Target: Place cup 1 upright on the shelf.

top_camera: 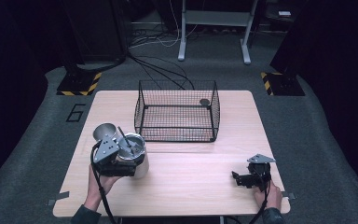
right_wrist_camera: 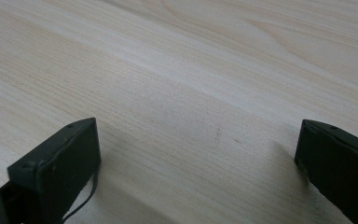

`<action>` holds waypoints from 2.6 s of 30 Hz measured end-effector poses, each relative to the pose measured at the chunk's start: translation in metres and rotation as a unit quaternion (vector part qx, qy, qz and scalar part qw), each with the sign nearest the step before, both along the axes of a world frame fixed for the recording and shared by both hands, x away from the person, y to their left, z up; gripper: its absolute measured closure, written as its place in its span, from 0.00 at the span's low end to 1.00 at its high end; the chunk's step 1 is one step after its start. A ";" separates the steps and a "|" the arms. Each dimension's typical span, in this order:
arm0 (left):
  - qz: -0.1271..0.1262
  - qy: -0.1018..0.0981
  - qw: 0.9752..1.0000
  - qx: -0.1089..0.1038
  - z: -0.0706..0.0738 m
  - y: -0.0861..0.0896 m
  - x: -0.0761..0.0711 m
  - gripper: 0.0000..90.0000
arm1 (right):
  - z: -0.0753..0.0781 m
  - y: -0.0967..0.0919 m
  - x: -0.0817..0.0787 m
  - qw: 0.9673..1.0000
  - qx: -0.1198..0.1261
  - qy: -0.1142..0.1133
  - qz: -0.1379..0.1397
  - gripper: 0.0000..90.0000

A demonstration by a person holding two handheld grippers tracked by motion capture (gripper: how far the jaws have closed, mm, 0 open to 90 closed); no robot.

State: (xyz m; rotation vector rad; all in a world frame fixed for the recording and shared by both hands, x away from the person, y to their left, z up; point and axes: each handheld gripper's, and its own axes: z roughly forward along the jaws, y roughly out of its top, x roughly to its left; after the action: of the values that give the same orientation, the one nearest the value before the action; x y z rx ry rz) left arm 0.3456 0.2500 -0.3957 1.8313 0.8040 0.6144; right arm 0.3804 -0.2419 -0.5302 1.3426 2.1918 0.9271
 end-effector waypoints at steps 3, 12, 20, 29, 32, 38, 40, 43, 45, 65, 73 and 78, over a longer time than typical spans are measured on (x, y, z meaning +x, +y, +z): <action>-0.007 0.002 1.000 0.005 0.001 -0.004 0.002 0.04 | 0.000 0.000 0.000 1.000 0.000 0.000 0.000 0.00; -0.026 0.003 1.000 0.006 0.004 -0.019 0.010 0.04 | 0.000 0.000 0.000 1.000 0.000 0.000 0.001 0.00; -0.045 0.006 0.999 0.007 0.011 -0.034 0.018 0.04 | 0.000 0.000 0.000 1.000 0.000 0.002 -0.001 0.00; -0.063 0.001 0.998 0.006 0.021 -0.049 0.026 0.04 | 0.000 0.000 0.000 1.000 0.000 0.001 0.001 0.00; -0.071 0.002 0.997 0.009 0.026 -0.053 0.030 0.04 | 0.000 0.000 0.000 1.000 0.001 0.002 -0.001 0.00; -0.083 -0.001 0.997 0.006 0.034 -0.064 0.035 0.04 | 0.000 0.000 0.000 1.000 0.001 0.002 0.000 0.00; -0.088 -0.005 0.996 0.008 0.037 -0.067 0.037 0.04 | 0.000 0.000 0.000 1.000 0.000 0.000 0.001 0.00; -0.092 -0.006 0.996 0.007 0.041 -0.071 0.040 0.04 | 0.000 0.000 0.000 1.000 0.000 0.001 0.002 0.00; -0.096 -0.006 0.995 0.007 0.044 -0.073 0.043 0.04 | 0.000 0.000 0.000 1.000 0.000 0.001 0.001 0.00; -0.114 -0.013 0.993 0.000 0.071 -0.094 0.070 0.04 | 0.000 0.000 0.000 1.000 -0.001 0.000 0.003 0.00; -0.116 -0.014 0.993 -0.003 0.081 -0.102 0.083 0.04 | 0.000 -0.001 0.000 1.000 -0.001 0.000 0.003 0.00; -0.115 -0.017 0.993 -0.001 0.087 -0.107 0.091 0.04 | 0.000 -0.001 0.000 1.000 -0.001 0.000 0.003 0.00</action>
State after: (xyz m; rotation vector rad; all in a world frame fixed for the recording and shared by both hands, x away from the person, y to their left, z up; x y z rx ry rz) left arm 0.4366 0.1425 -0.3087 1.8732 0.5600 0.4945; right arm 0.3808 -0.2424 -0.5301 1.3346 2.1978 0.9271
